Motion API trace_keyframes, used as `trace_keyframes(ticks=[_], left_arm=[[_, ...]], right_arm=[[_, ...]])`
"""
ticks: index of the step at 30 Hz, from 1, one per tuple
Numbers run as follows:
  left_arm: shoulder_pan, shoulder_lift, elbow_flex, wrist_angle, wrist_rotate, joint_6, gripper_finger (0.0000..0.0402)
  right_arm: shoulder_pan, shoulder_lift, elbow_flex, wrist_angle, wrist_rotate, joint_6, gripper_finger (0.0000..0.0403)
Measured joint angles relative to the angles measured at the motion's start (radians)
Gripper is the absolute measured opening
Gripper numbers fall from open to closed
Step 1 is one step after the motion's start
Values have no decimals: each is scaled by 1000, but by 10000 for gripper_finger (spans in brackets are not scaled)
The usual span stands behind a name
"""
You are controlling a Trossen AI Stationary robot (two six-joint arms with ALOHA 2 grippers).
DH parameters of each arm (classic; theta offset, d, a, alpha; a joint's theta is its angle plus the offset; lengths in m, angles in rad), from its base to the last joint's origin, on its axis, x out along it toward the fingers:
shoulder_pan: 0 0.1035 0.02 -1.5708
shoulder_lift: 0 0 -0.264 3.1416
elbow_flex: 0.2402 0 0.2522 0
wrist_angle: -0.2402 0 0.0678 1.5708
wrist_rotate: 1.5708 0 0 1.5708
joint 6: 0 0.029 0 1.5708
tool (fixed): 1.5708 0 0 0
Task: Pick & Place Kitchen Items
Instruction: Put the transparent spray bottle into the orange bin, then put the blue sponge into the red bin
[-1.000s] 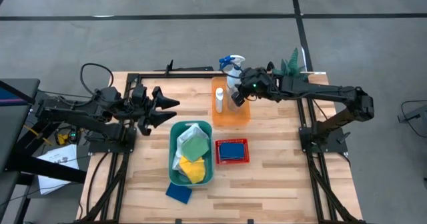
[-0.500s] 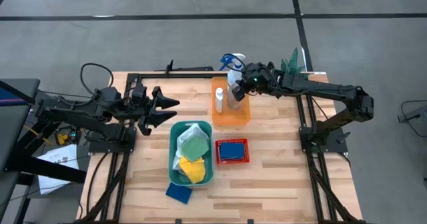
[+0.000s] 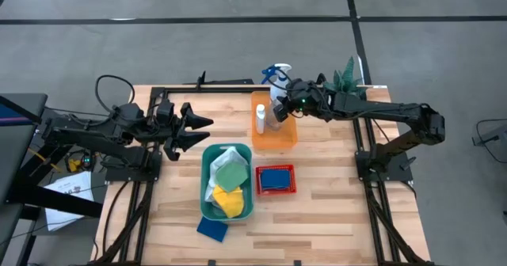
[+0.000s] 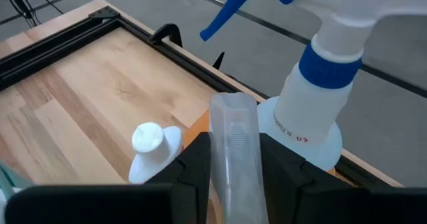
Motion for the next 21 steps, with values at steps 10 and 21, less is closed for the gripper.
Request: trace_keyframes(ticks=[10,21], left_arm=[[0,0,0,0,-18,0,222],[0,0,0,1,-18,-1,222]], right_arm=[[-1,2,-2,-8,-5,0,86],[-2,5,-9,0,26,26,282]])
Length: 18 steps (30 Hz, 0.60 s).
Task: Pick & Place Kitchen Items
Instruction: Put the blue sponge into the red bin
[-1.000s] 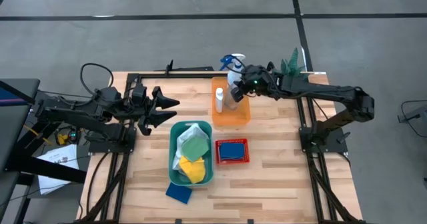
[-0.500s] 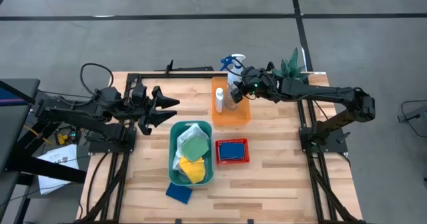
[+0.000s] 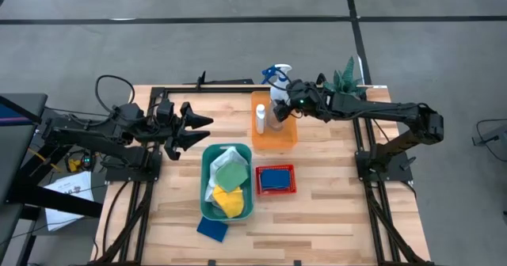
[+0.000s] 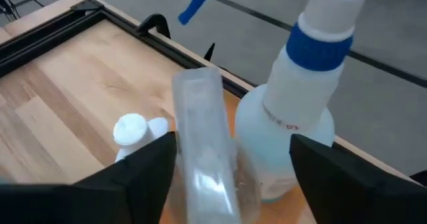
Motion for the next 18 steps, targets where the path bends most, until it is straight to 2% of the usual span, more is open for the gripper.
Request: trace_keyframes(ticks=[18], left_arm=[[0,0,0,0,0,-8,222]], right_arm=[[26,-183,2,-69,12,13,290]])
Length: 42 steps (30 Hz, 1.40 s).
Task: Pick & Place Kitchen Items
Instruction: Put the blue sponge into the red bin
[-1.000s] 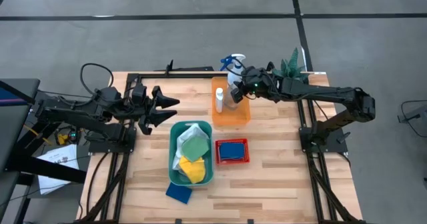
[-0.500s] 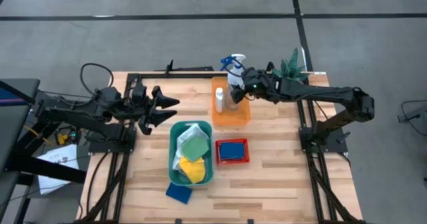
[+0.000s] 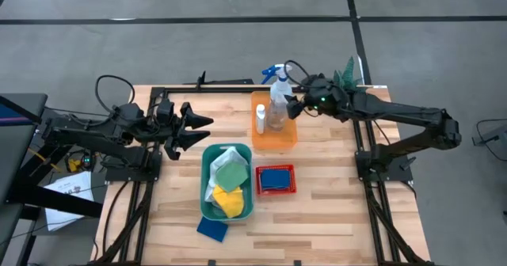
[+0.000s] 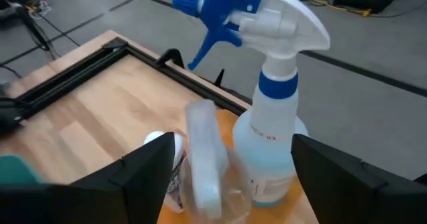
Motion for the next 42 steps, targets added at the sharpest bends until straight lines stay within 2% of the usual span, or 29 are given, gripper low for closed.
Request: trace_keyframes(ticks=[8,12,19,26,29,32,36,39,42], left_arm=[[1,0,0,0,0,0,222],[1,0,0,0,0,0,222],[1,0,0,-1,-12,15,222],[1,0,0,-9,-38,18,222],[1,0,0,-26,-39,19,222],[1,0,0,-50,-39,19,222],[-3,0,0,-145,-37,-25,222],[-18,0,0,-216,-10,-74,222],[-44,0,0,-262,63,-139,222]], right_arm=[[90,-126,1,-78,-2,25,291],[149,-190,2,-197,-16,85,291],[274,-270,2,-457,11,321,291],[407,-278,2,-711,15,664,291],[490,-278,-1,-725,51,739,291],[571,-279,-4,-744,131,860,291],[646,-280,-4,-804,176,1006,291],[692,-280,-4,-816,190,1055,291],[717,-280,-4,-817,194,1080,291]])
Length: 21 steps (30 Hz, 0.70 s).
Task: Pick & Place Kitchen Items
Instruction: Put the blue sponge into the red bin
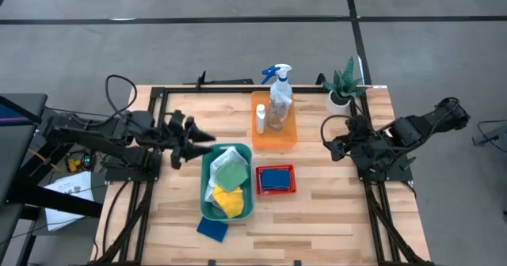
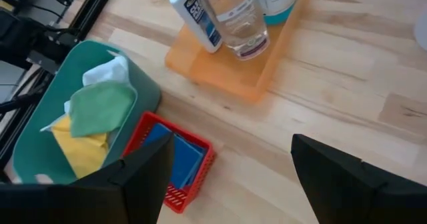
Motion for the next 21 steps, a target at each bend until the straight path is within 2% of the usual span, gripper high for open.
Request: trace_keyframes(ticks=[7,11,16,21], left_arm=[[-110,-3,0,-81,284,-216,222],[-229,-3,0,-184,364,-388,222],[-405,-3,0,-372,360,-603,222],[-562,-2,0,-537,216,-746,222]], right_arm=[[21,1,0,-10,21,19,291],[21,0,0,-13,22,19,291],[20,0,0,-12,21,21,291],[20,0,0,-5,21,22,291]])
